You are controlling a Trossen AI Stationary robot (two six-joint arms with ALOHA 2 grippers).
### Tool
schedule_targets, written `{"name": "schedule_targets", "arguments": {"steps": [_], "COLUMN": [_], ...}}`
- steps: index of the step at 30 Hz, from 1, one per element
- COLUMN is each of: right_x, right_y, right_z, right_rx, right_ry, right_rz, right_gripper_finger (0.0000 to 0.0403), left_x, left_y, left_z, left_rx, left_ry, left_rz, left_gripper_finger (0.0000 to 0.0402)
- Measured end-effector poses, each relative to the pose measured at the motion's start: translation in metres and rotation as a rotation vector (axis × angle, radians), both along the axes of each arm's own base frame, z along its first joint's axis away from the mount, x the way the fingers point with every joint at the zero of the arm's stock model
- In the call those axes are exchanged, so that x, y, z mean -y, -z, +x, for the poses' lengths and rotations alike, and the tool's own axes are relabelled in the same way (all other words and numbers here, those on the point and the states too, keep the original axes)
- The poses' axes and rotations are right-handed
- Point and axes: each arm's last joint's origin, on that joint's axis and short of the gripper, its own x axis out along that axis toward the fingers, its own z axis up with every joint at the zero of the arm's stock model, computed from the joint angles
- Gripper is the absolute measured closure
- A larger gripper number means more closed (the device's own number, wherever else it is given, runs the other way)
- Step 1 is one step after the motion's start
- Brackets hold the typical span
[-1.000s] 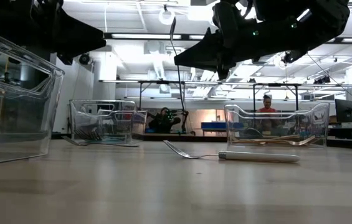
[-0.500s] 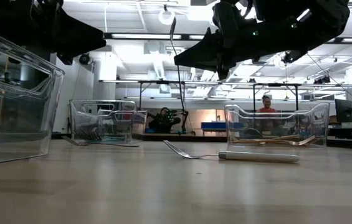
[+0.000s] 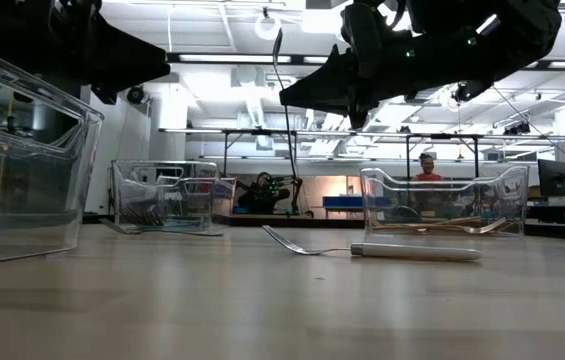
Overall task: Sort silverware by color (type)
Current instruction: Put the black fork into the bottom right transparent bin
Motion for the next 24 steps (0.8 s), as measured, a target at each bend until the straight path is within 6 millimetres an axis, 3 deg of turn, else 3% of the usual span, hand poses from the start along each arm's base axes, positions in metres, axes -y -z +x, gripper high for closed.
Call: {"name": "schedule_targets", "arguments": {"steps": [24], "right_x": [-0.0006], "right_y": [0.0000], "right_z": [0.0001], "right_rx": [-0.001], "right_ry": [-0.019], "right_rz": [0.003], "right_gripper_finger": [0.0403], "left_x": [0.0022], "left_y": [0.0007], "left_z": [0.0007], "left_rx": [-0.011], "left_ry": [0.072], "left_rz": [0.037], "left_gripper_finger": [0.0244]}}
